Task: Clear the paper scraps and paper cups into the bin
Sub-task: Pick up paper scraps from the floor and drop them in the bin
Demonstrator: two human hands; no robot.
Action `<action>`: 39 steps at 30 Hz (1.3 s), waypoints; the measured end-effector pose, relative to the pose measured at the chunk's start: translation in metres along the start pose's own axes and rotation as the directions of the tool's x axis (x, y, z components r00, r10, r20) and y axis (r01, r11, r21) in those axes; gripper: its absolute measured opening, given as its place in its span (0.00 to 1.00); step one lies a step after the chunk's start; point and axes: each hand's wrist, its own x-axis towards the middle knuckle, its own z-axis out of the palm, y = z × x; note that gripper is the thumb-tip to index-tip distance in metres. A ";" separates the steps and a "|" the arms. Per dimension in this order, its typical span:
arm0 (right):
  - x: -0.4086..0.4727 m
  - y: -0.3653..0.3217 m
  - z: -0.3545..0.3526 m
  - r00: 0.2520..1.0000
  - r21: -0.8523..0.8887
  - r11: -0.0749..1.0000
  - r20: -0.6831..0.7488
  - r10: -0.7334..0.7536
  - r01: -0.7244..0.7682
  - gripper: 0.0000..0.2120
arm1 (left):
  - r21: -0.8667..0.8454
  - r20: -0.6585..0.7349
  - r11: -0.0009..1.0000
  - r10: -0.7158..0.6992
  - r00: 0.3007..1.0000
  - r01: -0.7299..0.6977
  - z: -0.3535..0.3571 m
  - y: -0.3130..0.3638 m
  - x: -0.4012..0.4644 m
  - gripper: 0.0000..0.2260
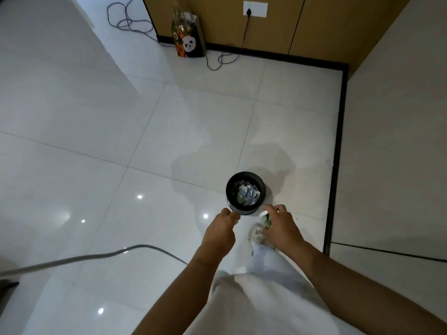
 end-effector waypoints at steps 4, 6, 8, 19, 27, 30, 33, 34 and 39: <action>0.048 0.006 -0.016 0.996 -0.037 0.999 0.087 -0.002 0.005 0.29 | -0.026 0.005 0.999 -0.047 0.999 0.048 -0.013 0.014 0.056 0.23; 0.067 0.008 -0.017 0.992 -0.023 1.000 0.123 0.020 -0.017 0.29 | -0.028 0.041 0.996 -0.087 0.995 0.089 -0.015 0.014 0.077 0.23; 0.087 0.009 -0.015 0.990 -0.007 1.000 0.139 0.030 -0.029 0.31 | -0.038 0.073 0.992 -0.118 0.990 0.122 -0.015 0.009 0.099 0.24; 0.224 0.041 0.033 0.994 0.031 0.998 0.090 0.058 -0.061 0.29 | -0.044 0.107 0.990 -0.131 0.986 0.137 0.037 -0.058 0.208 0.22; 0.288 0.065 0.077 0.973 0.008 0.998 0.223 0.054 -0.057 0.37 | -0.073 0.084 0.968 -0.232 0.969 0.239 0.094 -0.094 0.241 0.20; 0.287 0.076 0.080 0.971 0.025 0.997 0.229 0.067 -0.074 0.35 | -0.109 0.069 0.965 -0.232 0.970 0.239 0.105 -0.089 0.246 0.20; 0.279 0.088 0.075 0.968 0.029 0.993 0.231 0.102 -0.111 0.34 | -0.145 0.049 0.956 -0.249 0.967 0.254 0.113 -0.077 0.257 0.20; 0.276 0.092 0.073 0.967 0.033 0.992 0.231 0.111 -0.122 0.33 | -0.156 0.044 0.954 -0.252 0.967 0.256 0.115 -0.074 0.261 0.20; 0.263 0.109 0.067 0.963 0.076 0.987 0.241 0.118 -0.140 0.32 | -0.183 0.063 0.944 -0.268 0.961 0.275 0.124 -0.066 0.289 0.24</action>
